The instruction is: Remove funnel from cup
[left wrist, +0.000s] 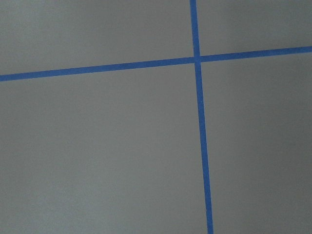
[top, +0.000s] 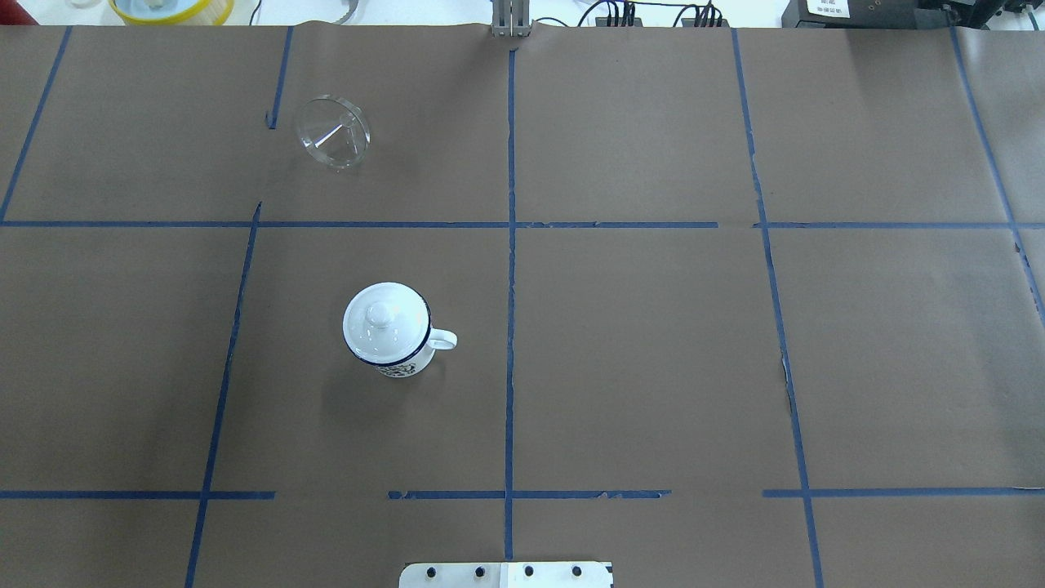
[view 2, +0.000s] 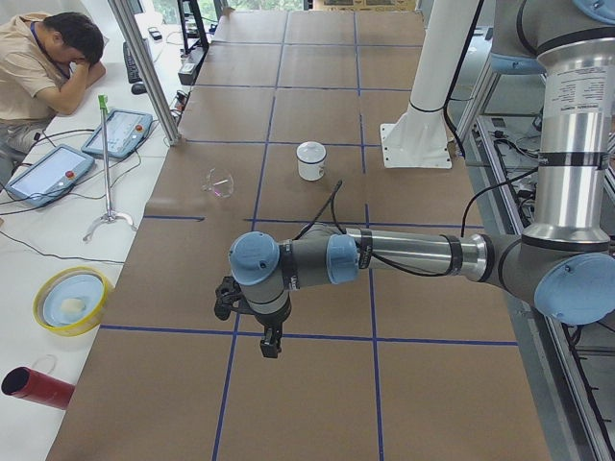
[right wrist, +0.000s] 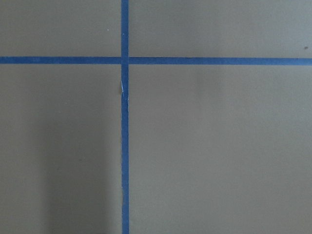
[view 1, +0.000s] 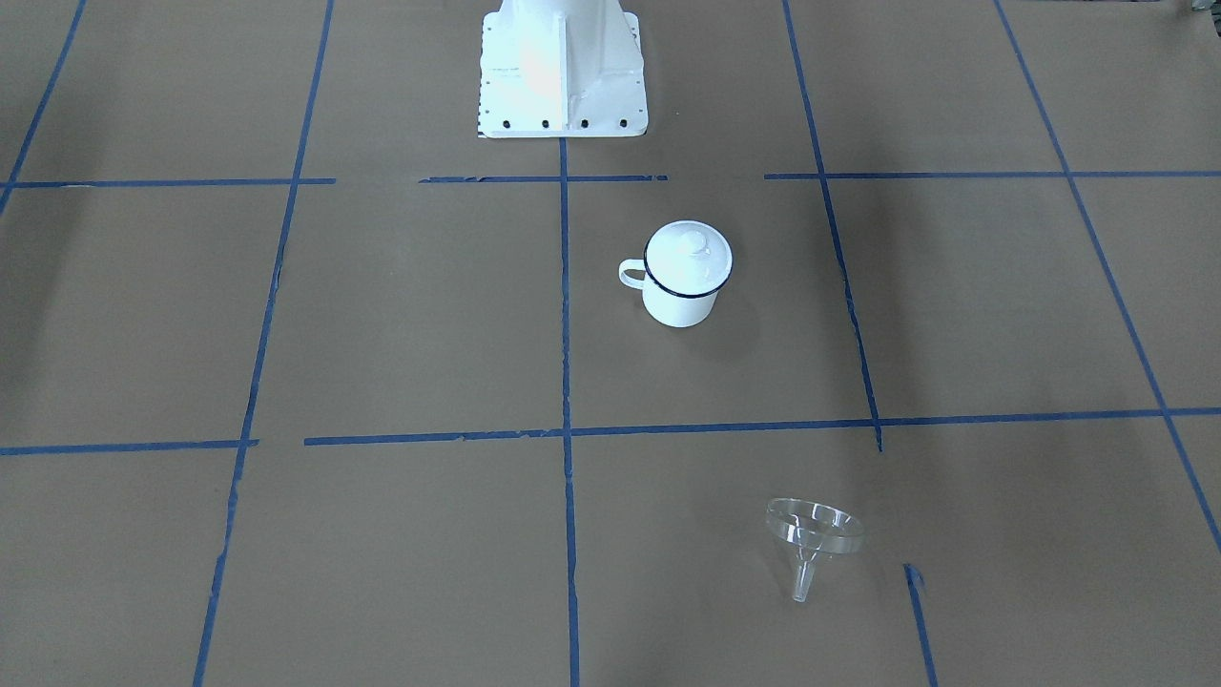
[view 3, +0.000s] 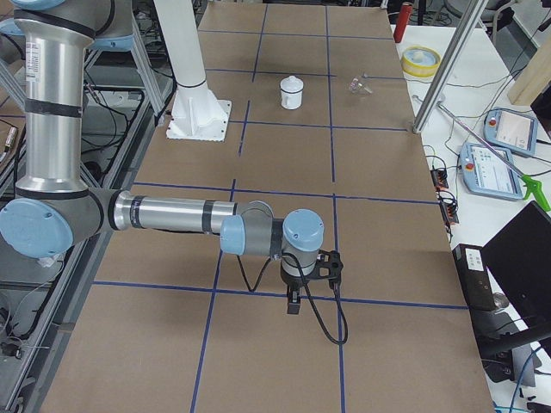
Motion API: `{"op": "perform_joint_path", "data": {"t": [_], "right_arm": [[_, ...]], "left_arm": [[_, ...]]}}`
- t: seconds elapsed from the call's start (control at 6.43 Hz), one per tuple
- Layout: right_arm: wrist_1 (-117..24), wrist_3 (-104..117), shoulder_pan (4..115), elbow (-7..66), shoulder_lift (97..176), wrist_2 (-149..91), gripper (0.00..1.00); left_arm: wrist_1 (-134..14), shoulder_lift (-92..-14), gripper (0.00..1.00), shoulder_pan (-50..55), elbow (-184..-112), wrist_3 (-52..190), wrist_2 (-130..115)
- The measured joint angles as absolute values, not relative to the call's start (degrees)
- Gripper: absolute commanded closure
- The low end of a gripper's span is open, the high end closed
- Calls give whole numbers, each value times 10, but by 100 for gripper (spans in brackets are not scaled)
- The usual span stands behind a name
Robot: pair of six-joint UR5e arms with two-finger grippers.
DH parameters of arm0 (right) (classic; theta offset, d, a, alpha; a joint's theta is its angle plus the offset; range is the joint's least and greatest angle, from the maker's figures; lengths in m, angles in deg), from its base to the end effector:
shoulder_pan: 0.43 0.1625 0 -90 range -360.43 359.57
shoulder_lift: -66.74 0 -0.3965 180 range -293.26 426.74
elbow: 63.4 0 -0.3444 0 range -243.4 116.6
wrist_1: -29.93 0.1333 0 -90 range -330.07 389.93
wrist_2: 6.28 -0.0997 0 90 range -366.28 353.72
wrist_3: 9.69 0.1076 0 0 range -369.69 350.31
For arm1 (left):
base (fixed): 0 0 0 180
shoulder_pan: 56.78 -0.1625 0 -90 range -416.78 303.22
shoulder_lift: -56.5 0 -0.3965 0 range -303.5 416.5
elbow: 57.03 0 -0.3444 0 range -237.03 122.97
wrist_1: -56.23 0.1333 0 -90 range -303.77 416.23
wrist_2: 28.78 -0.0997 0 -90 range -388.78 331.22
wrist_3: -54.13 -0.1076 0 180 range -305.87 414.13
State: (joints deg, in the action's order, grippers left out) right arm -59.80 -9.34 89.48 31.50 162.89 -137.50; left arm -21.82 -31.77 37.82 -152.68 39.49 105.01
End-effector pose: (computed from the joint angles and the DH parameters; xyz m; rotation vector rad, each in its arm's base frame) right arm 0.0618 -0.4002 0.6469 -0.0191 -0.7193 0.0105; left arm -0.0923 -0.4134 0.6261 -0.0039 0.7749 0.1128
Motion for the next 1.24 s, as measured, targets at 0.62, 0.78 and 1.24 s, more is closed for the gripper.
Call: {"op": "perform_joint_path", "data": {"t": [0.62,0.78,1.24], "right_arm": [[-598,-93,895,315,1629,-1375,0],[-598,-93,895,315,1629,-1375,0],[-598,-93,895,315,1629,-1375,0]], "left_arm": [[-218,-315,0,379,-1542,393,1048],[-218,-315,0,379,-1544,393,1048],[-218,-315,0,379,-1545,392,1047]]}}
